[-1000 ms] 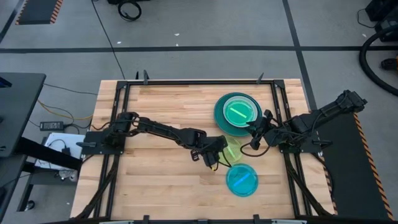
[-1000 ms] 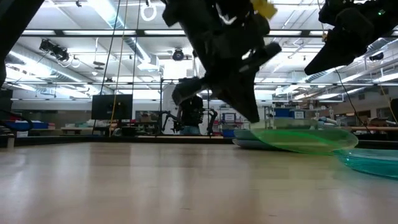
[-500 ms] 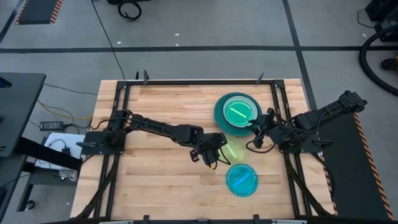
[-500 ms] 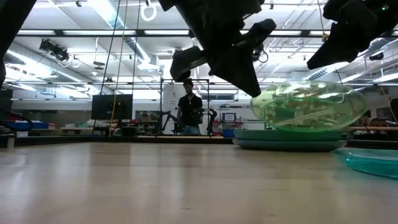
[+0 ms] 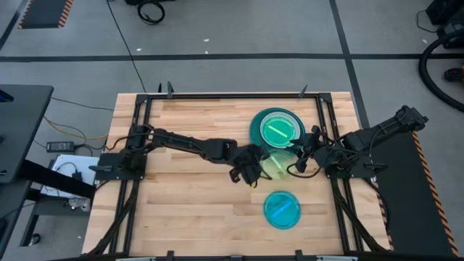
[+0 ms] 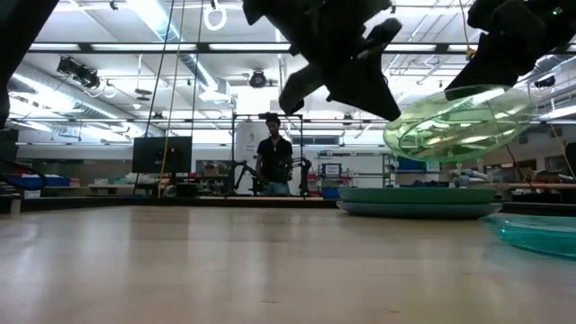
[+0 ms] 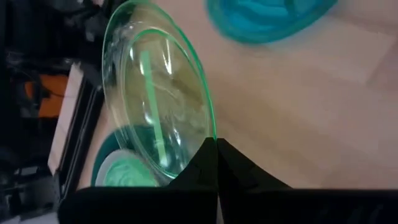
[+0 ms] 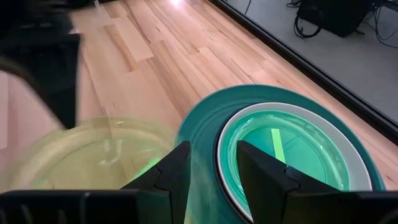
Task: Stack plastic plates
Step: Stack the green transparent plate on the green transparent plate
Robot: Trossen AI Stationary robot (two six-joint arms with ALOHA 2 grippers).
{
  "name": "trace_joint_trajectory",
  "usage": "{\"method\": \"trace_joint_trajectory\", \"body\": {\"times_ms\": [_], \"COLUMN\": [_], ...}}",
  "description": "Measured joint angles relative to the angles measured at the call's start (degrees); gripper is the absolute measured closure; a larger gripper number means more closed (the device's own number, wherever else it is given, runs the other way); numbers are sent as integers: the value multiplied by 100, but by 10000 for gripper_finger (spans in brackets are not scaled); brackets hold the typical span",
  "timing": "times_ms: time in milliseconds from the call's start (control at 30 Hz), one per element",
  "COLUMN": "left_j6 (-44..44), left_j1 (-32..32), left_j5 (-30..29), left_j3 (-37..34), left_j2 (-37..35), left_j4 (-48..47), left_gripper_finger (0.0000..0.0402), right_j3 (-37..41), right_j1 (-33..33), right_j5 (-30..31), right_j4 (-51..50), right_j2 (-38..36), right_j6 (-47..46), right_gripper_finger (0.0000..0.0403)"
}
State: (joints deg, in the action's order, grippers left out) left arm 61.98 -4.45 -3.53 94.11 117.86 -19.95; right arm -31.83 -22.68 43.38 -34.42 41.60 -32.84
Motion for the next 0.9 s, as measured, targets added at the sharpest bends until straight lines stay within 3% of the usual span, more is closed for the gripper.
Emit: {"method": "trace_joint_trajectory", "body": {"times_ms": [267,633,900], "left_j6": [9,6,-93], "left_j1": [590,1253,1453], "left_j5": [171,-58,-136], "left_j3": [1,16,649], "left_j2": [47,877,1310], "left_j4": [272,994,964], "left_gripper_finger": [401,401,401], "right_j3": [0,0,0], "right_j1": [0,-2,0], "right_j5": [333,511,517], "right_j4": [3,173,256], "right_j2": [0,19,162], "right_j6": [2,31,48], "right_gripper_finger": [264,264,264]}}
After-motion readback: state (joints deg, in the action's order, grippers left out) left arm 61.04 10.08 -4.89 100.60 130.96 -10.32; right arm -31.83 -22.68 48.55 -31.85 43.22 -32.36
